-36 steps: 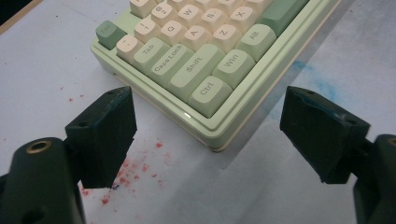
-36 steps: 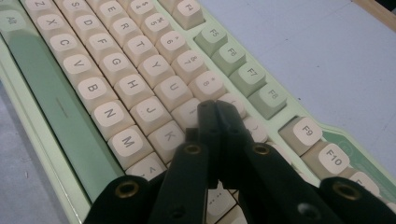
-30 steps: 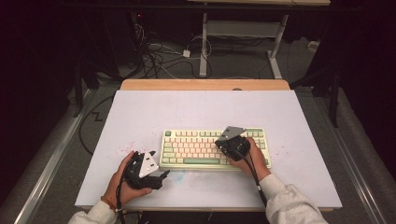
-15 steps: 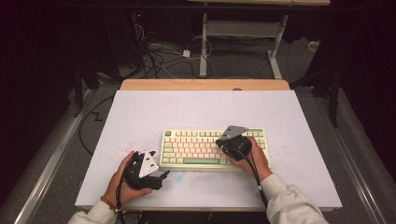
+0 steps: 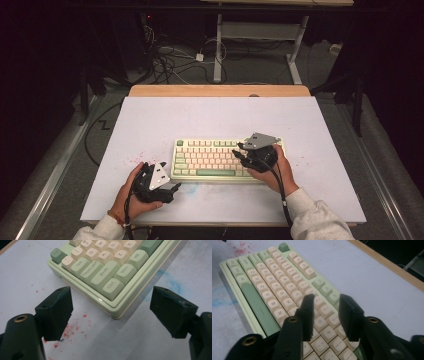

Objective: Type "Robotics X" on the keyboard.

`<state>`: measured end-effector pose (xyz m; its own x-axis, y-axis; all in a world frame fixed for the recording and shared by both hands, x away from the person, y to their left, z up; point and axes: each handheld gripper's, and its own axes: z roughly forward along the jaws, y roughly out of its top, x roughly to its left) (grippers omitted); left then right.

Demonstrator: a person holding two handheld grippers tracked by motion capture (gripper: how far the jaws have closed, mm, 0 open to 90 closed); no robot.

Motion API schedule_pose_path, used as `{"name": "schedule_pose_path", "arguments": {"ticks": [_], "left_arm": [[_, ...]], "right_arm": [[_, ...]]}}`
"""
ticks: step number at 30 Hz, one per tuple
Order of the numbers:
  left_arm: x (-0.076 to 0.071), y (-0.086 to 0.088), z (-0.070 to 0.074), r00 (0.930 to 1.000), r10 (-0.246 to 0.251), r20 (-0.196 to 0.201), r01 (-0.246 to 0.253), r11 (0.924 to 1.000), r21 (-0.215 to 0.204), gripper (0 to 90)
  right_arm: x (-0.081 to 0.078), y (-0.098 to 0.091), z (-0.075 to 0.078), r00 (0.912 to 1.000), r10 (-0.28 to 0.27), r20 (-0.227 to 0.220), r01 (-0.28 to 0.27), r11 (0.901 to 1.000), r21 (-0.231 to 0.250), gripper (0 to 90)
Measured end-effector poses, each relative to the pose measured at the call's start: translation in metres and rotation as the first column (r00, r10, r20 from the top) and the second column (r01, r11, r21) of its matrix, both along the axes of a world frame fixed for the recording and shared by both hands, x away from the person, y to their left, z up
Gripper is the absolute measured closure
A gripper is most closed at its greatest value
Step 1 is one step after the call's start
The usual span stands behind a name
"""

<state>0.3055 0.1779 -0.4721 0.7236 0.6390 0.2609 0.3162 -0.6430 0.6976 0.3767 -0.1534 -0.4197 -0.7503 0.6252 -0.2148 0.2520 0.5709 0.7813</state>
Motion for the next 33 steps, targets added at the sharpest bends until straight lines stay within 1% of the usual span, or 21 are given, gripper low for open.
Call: {"name": "schedule_pose_path", "arguments": {"ticks": [3, 5, 7, 9, 12, 14, 18, 25, 29, 33], "left_arm": [[0.0, 0.0, 0.0, 1.0, -0.001, -0.001, 0.001, 1.0, 0.007, 17.3], [0.0, 0.0, 0.0, 1.0, 0.002, 0.001, -0.002, 1.0, 0.004, 17.3], [0.0, 0.0, 0.0, 1.0, 0.004, 0.002, -0.004, 1.0, 0.005, 17.3], [0.0, 0.0, 0.0, 1.0, 0.008, 0.004, -0.008, 0.9999, 0.007, 17.4], [0.0, 0.0, 0.001, 0.9998, 0.017, 0.005, -0.017, 0.9998, 0.006, 18.8], [0.0, 0.001, 0.001, 0.9998, 0.019, 0.008, -0.019, 0.9998, -0.005, 19.3], [0.0, 0.001, 0.002, 0.9997, 0.023, 0.009, -0.023, 0.9997, -0.004, 20.6], [0.0, 0.001, 0.002, 0.9996, 0.025, 0.012, -0.025, 0.9997, -0.001, 21.1], [0.0, 0.001, 0.003, 0.9996, 0.026, 0.013, -0.026, 0.9997, 0.0, 21.6], [0.0, 0.002, 0.004, 0.9996, 0.024, 0.013, -0.024, 0.9997, -0.01, 22.4]], "right_arm": [[-0.004, -0.003, 0.004, 0.9997, -0.005, 0.026, 0.005, 0.9999, 0.016, 50.3], [-0.007, -0.004, 0.005, 0.9993, 0.005, 0.036, -0.006, 0.9998, 0.019, 43.1], [-0.011, -0.005, 0.006, 0.9983, -0.004, 0.058, 0.003, 0.9998, 0.019, 38.4], [-0.014, -0.008, 0.007, 0.9974, -0.004, 0.072, 0.002, 0.9993, 0.038, 32.0], [-0.019, -0.012, 0.009, 0.9945, -0.019, 0.103, 0.015, 0.999, 0.043, 27.0], [-0.022, -0.016, 0.01, 0.9936, -0.024, 0.11, 0.019, 0.9988, 0.046, 25.9], [-0.028, -0.024, 0.01, 0.9917, -0.035, 0.124, 0.026, 0.9972, 0.07, 23.5], [-0.039, -0.038, 0.009, 0.9857, -0.068, 0.154, 0.058, 0.996, 0.068, 22.5], [-0.047, -0.046, 0.006, 0.9825, -0.079, 0.169, 0.072, 0.9961, 0.051, 23.0], [-0.054, -0.054, 0.003, 0.98, -0.093, 0.176, 0.088, 0.9954, 0.037, 23.2]]}}
